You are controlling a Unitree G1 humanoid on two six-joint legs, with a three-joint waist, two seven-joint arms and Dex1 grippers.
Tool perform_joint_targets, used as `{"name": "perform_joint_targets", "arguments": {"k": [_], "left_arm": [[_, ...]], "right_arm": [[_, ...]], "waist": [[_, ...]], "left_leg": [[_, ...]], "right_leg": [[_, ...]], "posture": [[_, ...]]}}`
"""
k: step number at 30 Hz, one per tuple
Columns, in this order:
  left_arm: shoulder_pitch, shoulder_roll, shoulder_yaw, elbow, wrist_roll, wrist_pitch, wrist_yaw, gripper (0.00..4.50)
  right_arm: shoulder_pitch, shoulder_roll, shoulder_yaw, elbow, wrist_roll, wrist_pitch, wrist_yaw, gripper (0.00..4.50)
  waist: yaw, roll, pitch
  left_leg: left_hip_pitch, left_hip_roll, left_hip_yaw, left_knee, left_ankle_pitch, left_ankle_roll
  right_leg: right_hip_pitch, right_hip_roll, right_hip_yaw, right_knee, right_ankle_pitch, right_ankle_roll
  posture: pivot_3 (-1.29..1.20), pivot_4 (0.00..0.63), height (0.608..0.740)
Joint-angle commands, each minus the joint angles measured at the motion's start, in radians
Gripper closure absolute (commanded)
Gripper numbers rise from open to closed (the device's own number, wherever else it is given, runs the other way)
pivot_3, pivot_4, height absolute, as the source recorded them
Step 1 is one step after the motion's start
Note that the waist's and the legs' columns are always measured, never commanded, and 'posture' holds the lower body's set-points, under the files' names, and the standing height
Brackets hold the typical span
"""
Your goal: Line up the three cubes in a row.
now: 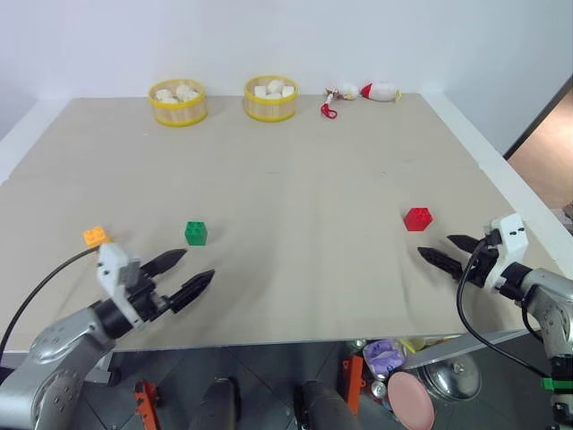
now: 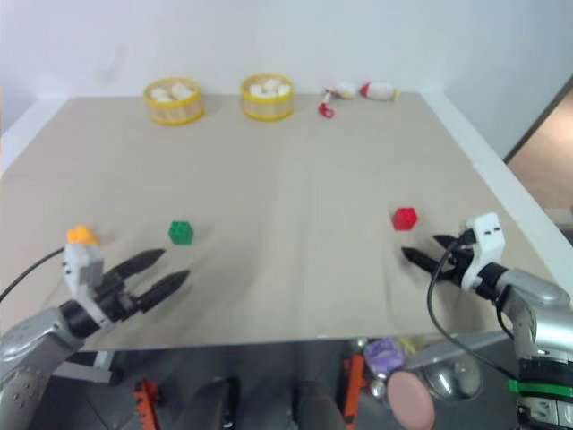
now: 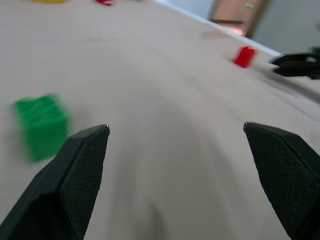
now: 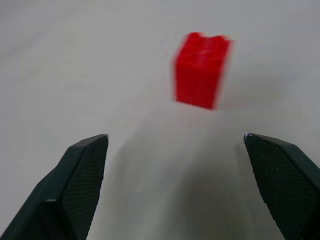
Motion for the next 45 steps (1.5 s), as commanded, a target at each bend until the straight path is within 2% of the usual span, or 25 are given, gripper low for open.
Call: {"name": "perform_joint_targets", "arguments": {"k": [1,5,10,23,32,36,41,43,45], "left_arm": [[-0.069,-0.009,-0.070,0.006,0.011,0.005,-0.028,0.06],[-0.187,-0.039,-0.178,0.069,0.054,-0.004,-0.070,0.06],[-0.266,-0.066,-0.230,0.124,0.088,-0.022,-0.099,0.06],[-0.288,-0.121,-0.233,0.165,0.118,-0.046,-0.108,0.06],[-0.280,-0.123,-0.209,0.161,0.127,-0.054,-0.095,0.06],[-0.283,-0.119,-0.196,0.161,0.119,-0.049,-0.098,0.00],[-0.296,-0.119,-0.194,0.176,0.131,-0.058,-0.110,0.00],[-0.297,-0.121,-0.192,0.180,0.133,-0.060,-0.111,0.00],[-0.291,-0.121,-0.190,0.179,0.134,-0.062,-0.113,0.00]], "right_arm": [[-0.017,0.018,-0.004,0.018,-0.027,-0.035,-0.035,0.00],[-0.057,0.069,0.034,0.050,-0.058,-0.060,-0.065,0.00],[-0.131,0.101,0.056,0.137,-0.103,-0.103,-0.109,0.00],[-0.331,0.177,0.102,0.316,-0.153,-0.162,-0.148,0.00],[-0.367,0.180,0.120,0.392,-0.174,-0.203,-0.125,0.00],[-0.368,0.182,0.126,0.400,-0.183,-0.216,-0.116,1.15],[-0.381,0.196,0.130,0.422,-0.194,-0.227,-0.129,2.92],[-0.381,0.202,0.133,0.425,-0.200,-0.228,-0.134,3.24],[-0.375,0.207,0.135,0.418,-0.201,-0.226,-0.131,3.27]], "waist": [[0.000,0.000,0.000],[-0.004,0.000,0.000],[-0.016,0.000,0.000],[-0.024,0.000,0.000],[-0.023,0.000,0.000],[-0.023,0.000,0.000],[-0.025,0.000,0.000],[-0.025,0.000,0.000],[-0.025,0.000,0.000]], "left_leg": [[0.000,0.000,0.000,0.000,0.000,0.000],[0.001,0.001,0.000,0.000,-0.001,0.001],[0.002,0.001,0.002,0.001,0.000,0.002],[0.004,0.000,0.010,0.003,0.001,0.004],[0.003,0.000,0.011,0.003,0.000,0.006],[0.004,0.000,0.011,0.003,0.000,0.006],[0.004,0.000,0.011,0.003,0.000,0.006],[0.004,0.000,0.011,0.003,0.000,0.006],[0.004,0.000,0.012,0.003,0.000,0.006]], "right_leg": [[0.000,0.000,0.001,0.000,0.001,0.001],[0.000,0.003,0.002,0.000,0.004,0.007],[0.001,0.004,0.005,0.000,0.006,0.005],[0.000,0.003,0.014,0.000,0.009,0.009],[0.000,0.003,0.015,0.000,0.011,0.014],[0.000,0.003,0.015,0.000,0.011,0.014],[-0.001,0.003,0.016,0.000,0.011,0.014],[-0.001,0.003,0.016,0.000,0.011,0.014],[-0.001,0.003,0.016,0.000,0.012,0.014]], "posture": [[0.00,0.150,0.740],[0.00,0.150,0.740],[0.00,0.150,0.740],[0.00,0.150,0.740],[0.00,0.150,0.740],[0.00,0.150,0.740],[0.00,0.150,0.740],[0.00,0.150,0.740],[0.00,0.150,0.740]]}}
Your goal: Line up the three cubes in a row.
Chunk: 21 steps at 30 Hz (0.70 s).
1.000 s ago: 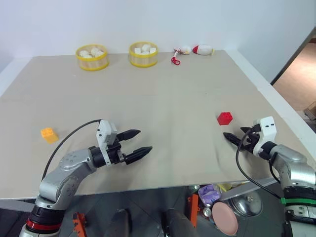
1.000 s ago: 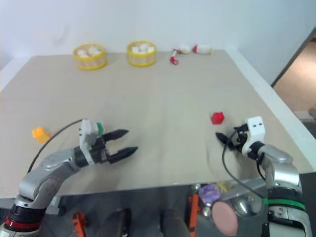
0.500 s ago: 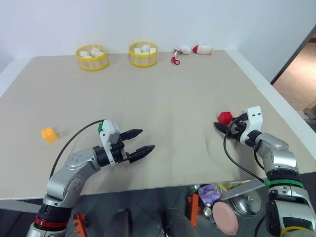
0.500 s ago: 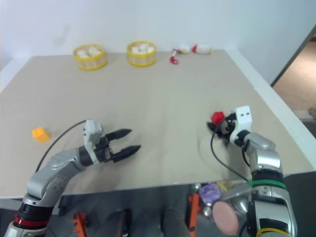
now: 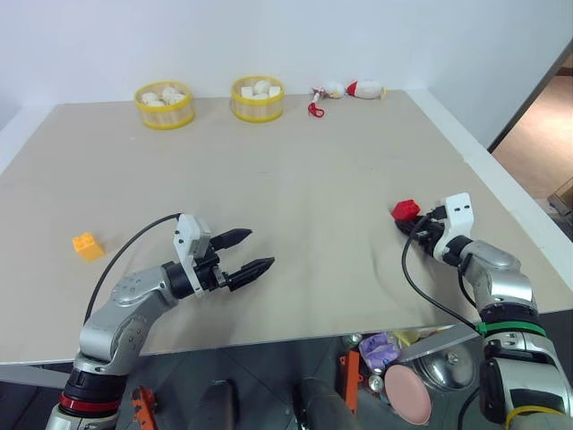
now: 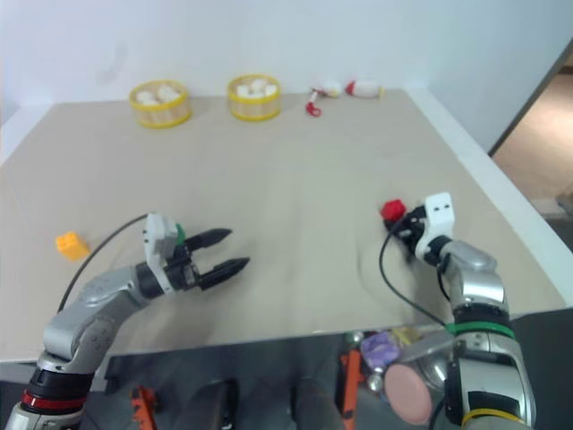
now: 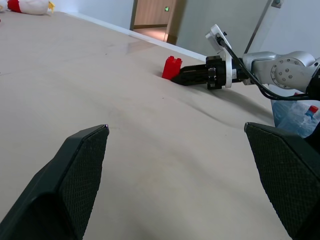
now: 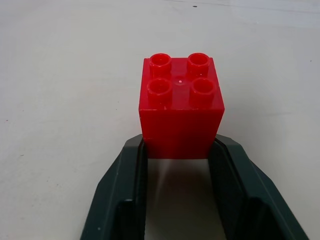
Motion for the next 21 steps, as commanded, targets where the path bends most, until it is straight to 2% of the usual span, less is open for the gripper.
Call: {"name": "perform_joint_targets", "arguments": {"k": [1,6,13,21], "left_arm": [[-0.007,0.006,0.021,-0.013,-0.005,-0.021,-0.009,0.00],[-0.006,0.012,0.051,-0.028,-0.061,0.012,-0.022,0.00],[-0.005,0.110,0.101,-0.028,-0.139,0.069,-0.115,0.00],[0.042,0.228,0.154,-0.068,-0.194,0.135,-0.173,0.00]], "right_arm": [[-0.005,0.011,0.012,-0.013,-0.006,-0.005,0.006,3.27],[0.018,0.023,0.038,-0.076,0.013,0.014,0.079,3.27],[0.042,0.017,0.143,-0.261,0.076,0.036,0.363,3.27],[-0.115,0.002,0.258,-0.149,0.078,0.046,0.697,3.27]], "waist": [[0.000,0.000,0.000],[-0.001,0.000,0.000],[-0.001,0.000,0.000],[0.000,-0.001,0.000]], "left_leg": [[0.000,0.000,0.000,0.000,0.000,0.000],[0.001,0.001,0.001,0.000,0.000,0.000],[0.000,0.004,0.000,0.000,0.000,0.000],[0.000,0.004,0.001,0.000,0.000,0.000]], "right_leg": [[0.000,0.000,0.000,0.000,0.000,0.000],[0.000,0.001,0.001,0.000,0.000,0.000],[-0.001,0.004,0.000,0.000,0.001,-0.001],[-0.001,0.002,0.000,0.000,-0.002,-0.006]], "posture": [[0.00,0.150,0.740],[0.00,0.150,0.740],[0.00,0.150,0.740],[0.00,0.150,0.740]]}}
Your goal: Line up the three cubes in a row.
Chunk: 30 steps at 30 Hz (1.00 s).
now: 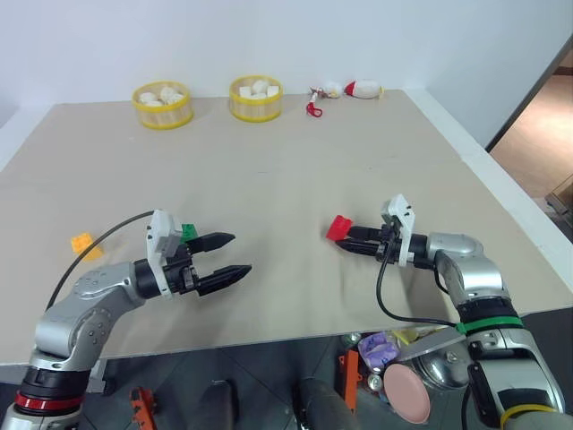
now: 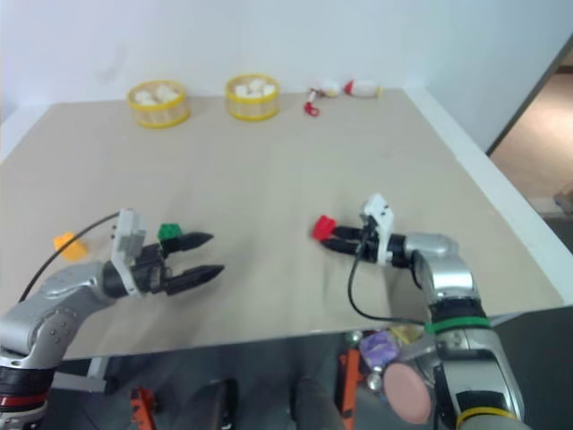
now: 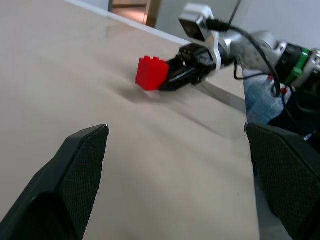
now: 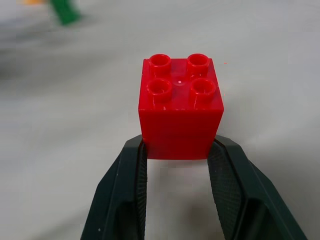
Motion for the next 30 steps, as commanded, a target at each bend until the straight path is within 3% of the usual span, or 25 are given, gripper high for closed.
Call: {"name": "perform_joint_targets", "arguments": {"k": [1,5,16,30], "left_arm": [[0.020,0.039,0.050,-0.058,-0.040,0.021,-0.015,0.00],[0.042,0.049,0.079,-0.087,-0.065,0.035,0.005,0.00],[0.118,0.070,0.135,-0.163,-0.086,0.048,0.044,0.00],[0.146,0.080,0.158,-0.182,-0.113,0.051,0.065,0.00]], "right_arm": [[-0.066,-0.019,0.040,0.045,-0.005,-0.024,0.139,3.27],[-0.102,0.001,0.094,0.097,-0.045,-0.098,0.218,3.27],[-0.155,0.083,0.132,0.249,-0.124,-0.311,0.224,3.27],[-0.133,0.084,0.171,0.253,-0.167,-0.399,0.271,3.27]], "waist": [[0.000,-0.001,0.000],[0.001,-0.001,0.000],[0.001,-0.001,0.000],[0.001,-0.001,0.000]], "left_leg": [[0.000,0.000,0.000,0.000,0.000,0.000],[0.000,0.000,-0.001,0.000,0.000,0.000],[0.000,0.002,0.000,0.000,-0.001,-0.001],[0.000,0.002,0.000,0.000,-0.001,-0.001]], "right_leg": [[0.000,0.000,0.000,0.000,0.000,0.000],[0.000,0.000,-0.001,0.000,-0.001,-0.001],[-0.001,0.001,-0.001,0.000,0.000,-0.002],[0.000,0.001,-0.001,0.000,-0.001,-0.002]], "posture": [[0.00,0.150,0.740],[0.00,0.150,0.740],[0.00,0.150,0.740],[0.00,0.150,0.740]]}}
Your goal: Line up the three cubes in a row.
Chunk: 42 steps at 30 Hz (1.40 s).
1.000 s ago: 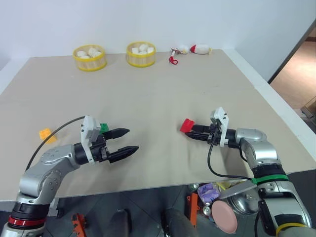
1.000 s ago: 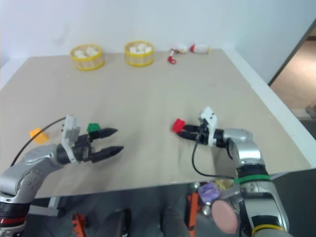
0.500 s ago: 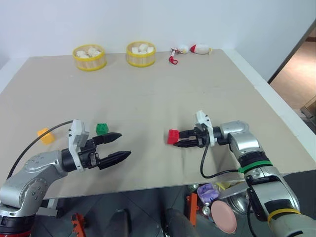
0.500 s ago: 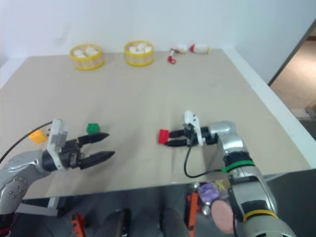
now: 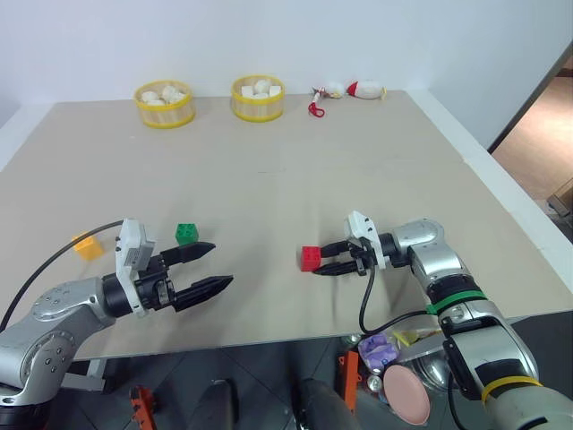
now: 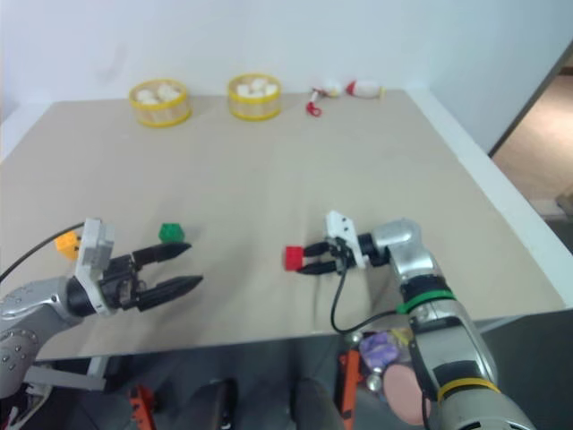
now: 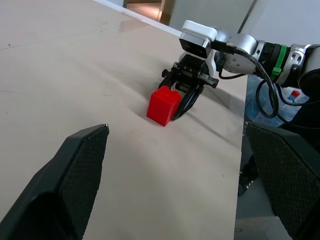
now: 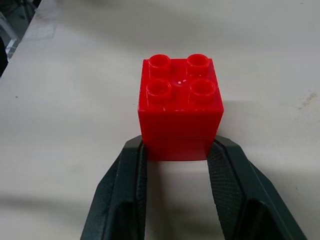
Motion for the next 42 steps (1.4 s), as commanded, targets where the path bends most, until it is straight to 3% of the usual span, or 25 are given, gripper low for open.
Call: {"name": "perform_joint_targets", "arguments": {"k": [1,5,7,13,27,31,36,39,42], "left_arm": [[0.000,0.015,0.032,-0.031,-0.018,-0.004,0.001,0.00],[-0.006,0.010,0.031,-0.028,-0.020,-0.005,0.007,0.00],[-0.007,0.008,0.029,-0.030,-0.022,-0.005,0.011,0.00],[0.001,-0.001,0.021,-0.037,-0.021,-0.011,0.023,0.00],[0.100,-0.030,0.044,-0.067,-0.014,-0.033,0.069,0.00],[0.112,-0.073,0.065,-0.068,-0.020,-0.042,0.139,0.00],[0.134,-0.134,0.074,-0.076,-0.024,-0.037,0.229,0.00],[0.146,-0.165,0.077,-0.077,-0.041,-0.026,0.277,0.00],[0.154,-0.211,0.062,-0.058,0.021,-0.025,0.398,0.00]], "right_arm": [[-0.010,0.000,0.007,-0.001,-0.012,-0.020,0.027,3.27],[-0.014,0.000,0.015,0.008,-0.023,-0.022,0.033,3.27],[-0.021,0.001,0.015,0.019,-0.028,-0.019,0.022,2.25],[-0.042,0.001,0.018,0.056,-0.043,-0.038,-0.019,0.36],[-0.115,-0.080,-0.073,0.017,0.015,0.061,-0.022,0.36],[-0.137,-0.134,-0.133,-0.050,0.097,0.172,0.055,0.36],[-0.131,-0.221,-0.135,-0.097,0.129,0.166,0.100,0.36],[-0.167,-0.226,-0.145,-0.070,0.117,0.148,0.066,0.36],[-0.224,-0.147,-0.197,-0.101,0.160,0.198,-0.084,0.36]], "waist": [[0.000,0.000,0.000],[0.000,0.000,0.000],[0.000,0.000,0.000],[-0.003,-0.002,-0.001],[0.000,-0.002,-0.001],[0.001,-0.002,-0.001],[0.002,-0.002,-0.001],[0.000,-0.002,-0.001],[-0.005,-0.002,-0.001]], "left_leg": [[0.000,0.000,0.000,0.000,0.000,0.000],[0.000,0.000,0.000,0.000,0.000,0.000],[0.000,0.000,0.000,0.000,0.000,0.000],[0.004,0.001,0.002,0.001,0.000,0.000],[0.000,0.000,0.008,0.006,0.000,0.001],[-0.001,0.002,0.007,0.005,-0.005,0.002],[-0.001,0.002,0.005,0.005,-0.011,0.003],[-0.001,0.002,0.005,0.005,-0.013,0.003],[0.000,0.004,0.008,0.006,-0.013,0.003]], "right_leg": [[0.000,0.000,0.000,0.000,0.000,0.000],[0.000,0.000,0.000,0.000,0.000,0.000],[0.000,0.000,0.000,0.000,0.000,0.000],[0.001,0.000,0.000,0.000,0.003,-0.005],[-0.001,-0.006,0.000,0.000,0.003,-0.003],[-0.002,-0.004,0.000,0.000,0.000,-0.001],[-0.001,-0.001,0.001,0.000,-0.003,0.003],[-0.001,-0.002,0.001,0.000,-0.003,0.003],[-0.001,-0.001,0.002,0.000,-0.003,0.003]], "posture": [[0.00,0.150,0.740],[0.00,0.150,0.740],[0.00,0.150,0.740],[0.00,0.150,0.740],[0.00,0.150,0.740],[0.00,0.150,0.740],[0.00,0.150,0.740],[0.00,0.150,0.740],[0.00,0.150,0.740]]}}
